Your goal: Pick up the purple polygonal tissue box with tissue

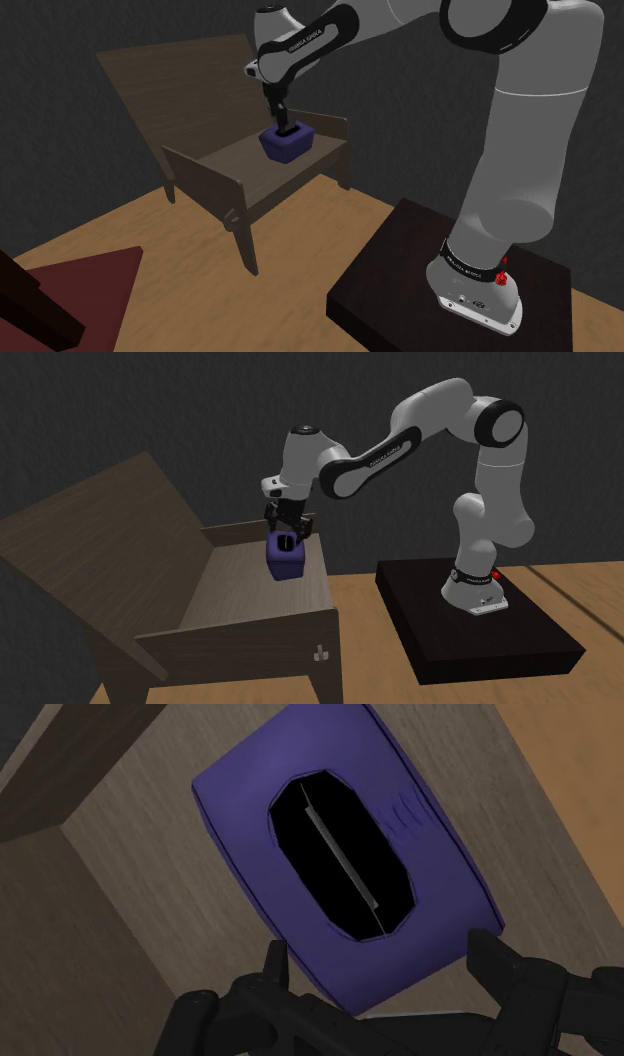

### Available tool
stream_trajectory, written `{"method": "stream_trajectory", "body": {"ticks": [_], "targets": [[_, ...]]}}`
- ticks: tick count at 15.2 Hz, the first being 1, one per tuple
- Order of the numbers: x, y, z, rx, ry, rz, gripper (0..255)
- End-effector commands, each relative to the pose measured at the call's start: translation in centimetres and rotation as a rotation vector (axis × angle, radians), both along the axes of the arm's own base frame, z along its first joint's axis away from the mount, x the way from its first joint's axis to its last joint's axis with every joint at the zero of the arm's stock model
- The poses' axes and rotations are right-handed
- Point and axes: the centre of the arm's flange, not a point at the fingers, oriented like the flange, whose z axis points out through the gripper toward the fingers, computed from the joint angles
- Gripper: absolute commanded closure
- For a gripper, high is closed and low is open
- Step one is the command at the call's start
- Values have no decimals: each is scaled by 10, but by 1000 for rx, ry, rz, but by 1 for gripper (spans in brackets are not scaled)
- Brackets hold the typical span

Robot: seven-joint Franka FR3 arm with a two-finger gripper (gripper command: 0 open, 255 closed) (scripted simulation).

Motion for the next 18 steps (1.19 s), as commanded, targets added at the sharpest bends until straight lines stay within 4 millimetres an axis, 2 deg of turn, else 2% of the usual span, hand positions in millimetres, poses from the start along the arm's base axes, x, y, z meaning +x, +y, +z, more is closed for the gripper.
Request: {"method": "stream_trajectory", "body": {"ticks": [1,2,3,12,18], "targets": [[-2,0,-8,0,0,0,0],[-2,0,-8,0,0,0,0],[-2,0,-9,0,0,0,255],[-2,0,-8,0,0,0,255],[-2,0,23,0,0,0,255]]}}
